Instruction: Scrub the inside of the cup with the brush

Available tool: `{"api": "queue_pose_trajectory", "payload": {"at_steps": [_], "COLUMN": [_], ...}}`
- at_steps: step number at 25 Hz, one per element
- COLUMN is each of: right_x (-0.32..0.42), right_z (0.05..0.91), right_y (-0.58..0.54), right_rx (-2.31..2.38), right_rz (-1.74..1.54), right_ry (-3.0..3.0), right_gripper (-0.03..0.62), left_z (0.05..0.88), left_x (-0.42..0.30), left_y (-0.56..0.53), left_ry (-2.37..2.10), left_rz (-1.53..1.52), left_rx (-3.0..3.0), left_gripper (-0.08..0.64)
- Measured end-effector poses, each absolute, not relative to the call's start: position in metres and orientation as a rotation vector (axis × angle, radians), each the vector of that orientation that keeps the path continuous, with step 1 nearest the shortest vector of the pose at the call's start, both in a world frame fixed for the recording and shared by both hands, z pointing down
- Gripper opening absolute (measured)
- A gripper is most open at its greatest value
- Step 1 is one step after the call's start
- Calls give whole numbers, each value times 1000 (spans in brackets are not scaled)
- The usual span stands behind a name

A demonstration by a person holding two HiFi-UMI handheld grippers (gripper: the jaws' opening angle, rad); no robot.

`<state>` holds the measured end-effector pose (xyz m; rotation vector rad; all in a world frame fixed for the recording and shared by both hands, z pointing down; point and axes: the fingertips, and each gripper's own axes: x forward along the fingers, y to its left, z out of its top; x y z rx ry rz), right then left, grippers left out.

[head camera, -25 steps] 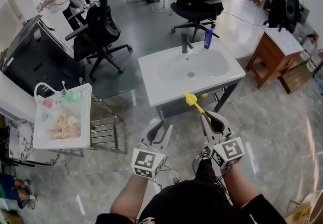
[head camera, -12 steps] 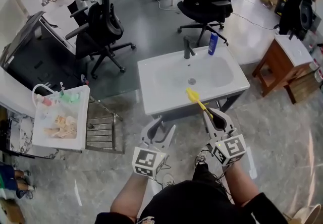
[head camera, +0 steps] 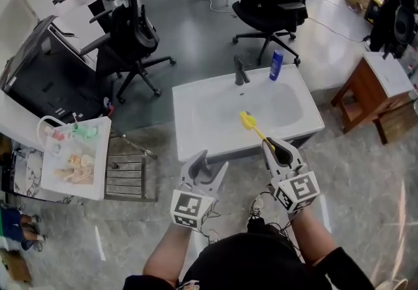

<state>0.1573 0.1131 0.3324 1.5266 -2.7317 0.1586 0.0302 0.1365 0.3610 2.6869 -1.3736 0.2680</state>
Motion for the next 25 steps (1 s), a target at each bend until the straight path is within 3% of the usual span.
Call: {"api": "queue_pose_trajectory", "payload": {"at_steps": [7,25], "right_x": [175,199], "right_z": [339,343], "right_y": [72,8], "right_rx": [1446,1221], "right_rz": [178,222], "right_ry": [-2771,-2889], "right_gripper": [37,37], "left_z": [368,374], "left_x": [49,67], "left_y": [101,54], "left_ry": [-1451,-1670], "left_rz": [320,402], "left_rx": [2663,2504], "left_gripper": [280,281]}}
